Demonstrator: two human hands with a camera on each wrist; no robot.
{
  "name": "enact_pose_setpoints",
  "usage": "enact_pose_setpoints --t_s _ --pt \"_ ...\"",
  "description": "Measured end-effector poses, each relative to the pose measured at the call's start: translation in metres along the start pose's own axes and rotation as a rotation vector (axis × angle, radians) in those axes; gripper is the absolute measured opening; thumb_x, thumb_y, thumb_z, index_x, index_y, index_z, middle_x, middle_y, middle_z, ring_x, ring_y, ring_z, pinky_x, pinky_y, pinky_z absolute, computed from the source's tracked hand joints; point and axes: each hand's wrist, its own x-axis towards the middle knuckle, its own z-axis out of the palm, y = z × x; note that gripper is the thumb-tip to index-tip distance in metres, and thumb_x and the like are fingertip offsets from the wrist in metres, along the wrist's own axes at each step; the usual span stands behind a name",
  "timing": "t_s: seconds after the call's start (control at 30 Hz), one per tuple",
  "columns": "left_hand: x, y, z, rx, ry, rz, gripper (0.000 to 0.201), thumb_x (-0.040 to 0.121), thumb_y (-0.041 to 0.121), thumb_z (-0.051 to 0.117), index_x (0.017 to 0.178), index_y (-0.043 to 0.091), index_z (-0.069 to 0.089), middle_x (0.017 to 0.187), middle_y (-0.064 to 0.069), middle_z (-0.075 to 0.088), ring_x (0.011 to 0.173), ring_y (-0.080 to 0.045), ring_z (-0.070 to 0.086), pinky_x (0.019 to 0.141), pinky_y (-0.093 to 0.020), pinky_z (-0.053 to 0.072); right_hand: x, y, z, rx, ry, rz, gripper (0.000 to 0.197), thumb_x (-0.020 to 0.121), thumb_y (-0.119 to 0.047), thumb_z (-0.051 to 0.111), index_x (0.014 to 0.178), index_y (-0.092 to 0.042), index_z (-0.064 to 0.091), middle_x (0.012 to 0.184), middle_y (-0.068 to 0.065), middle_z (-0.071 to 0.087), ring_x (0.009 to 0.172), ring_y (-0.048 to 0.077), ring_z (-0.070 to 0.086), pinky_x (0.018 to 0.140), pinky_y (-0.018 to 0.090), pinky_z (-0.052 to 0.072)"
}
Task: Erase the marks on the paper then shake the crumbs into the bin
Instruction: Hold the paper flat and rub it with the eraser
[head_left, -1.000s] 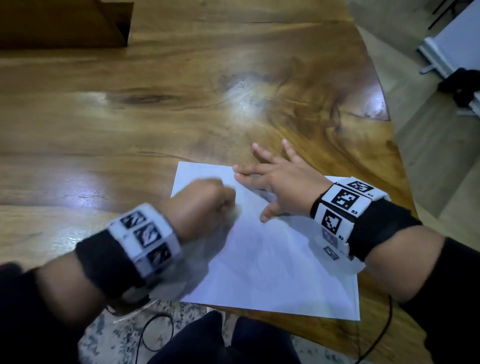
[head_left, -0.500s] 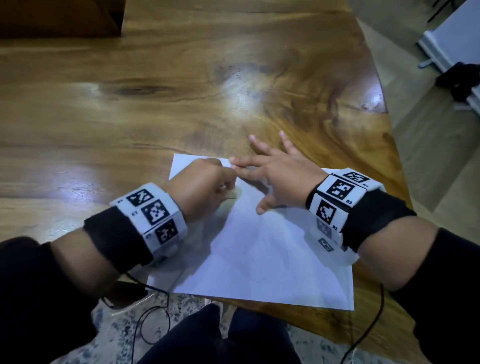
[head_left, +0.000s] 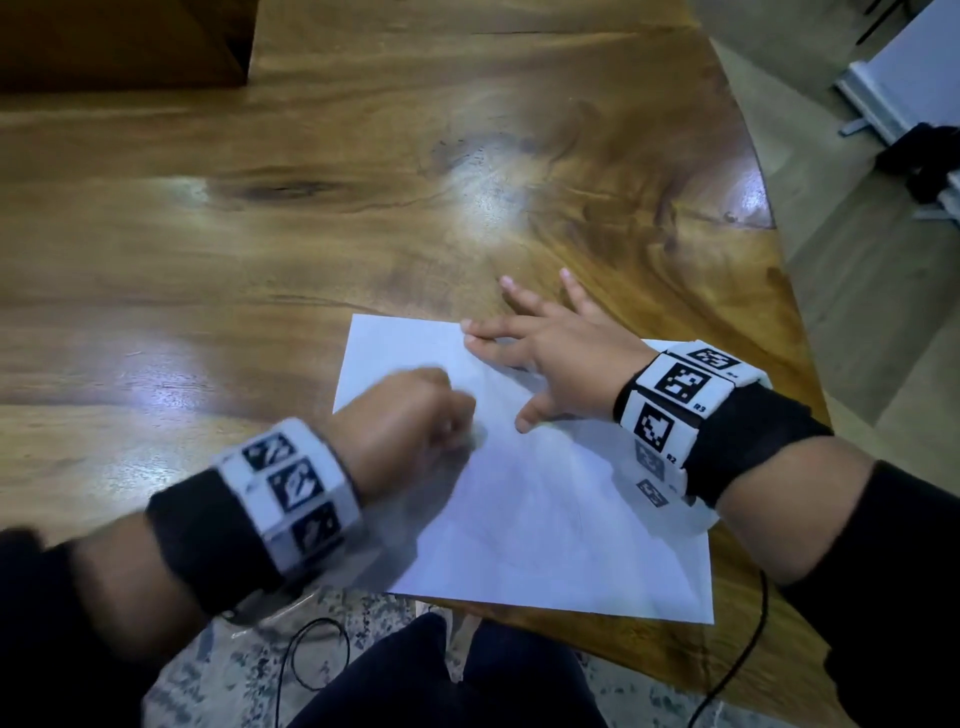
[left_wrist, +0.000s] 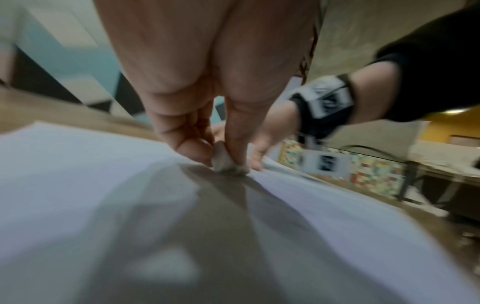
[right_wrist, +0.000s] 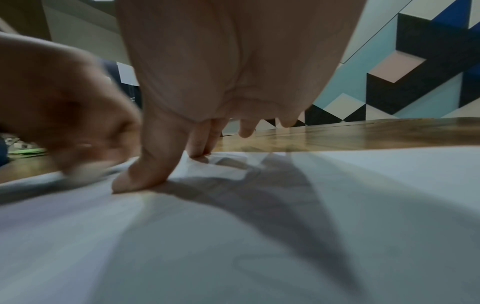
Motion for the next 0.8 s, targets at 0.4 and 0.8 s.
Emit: enact_pose_setpoints --t_s 0.4,0.8 --pt "-0.018 -0.001 0.025 0.078 -0.136 0.028 0.023 0.080 0.018 0.050 0.058 0.025 0.048 0.063 0.005 0.044 0.058 -0.011 0.044 0.056 -0.025 0.035 -0.002 -0.002 -0.003 -0.001 -0.014 0.007 0.089 0.080 -0.047 0.066 0.149 -0.037 0.011 0.155 -0.026 0.004 0.143 0.015 -0.023 0.107 0.052 -0.022" --pt "0.017 0.001 -0.010 -0.013 0.163 -0.155 0.014 0.079 0.026 0.065 0.087 0.015 0.068 0.073 -0.002 0.055 0.070 -0.019 0.051 0.062 -0.024 0.031 -0.005 -0.011 -0.002 -0.086 -0.044 -0.013 0.109 0.072 -0.054 0.070 0.151 -0.025 0.001 0.158 -0.015 -0.006 0.144 0.014 -0.019 0.110 0.040 -0.021"
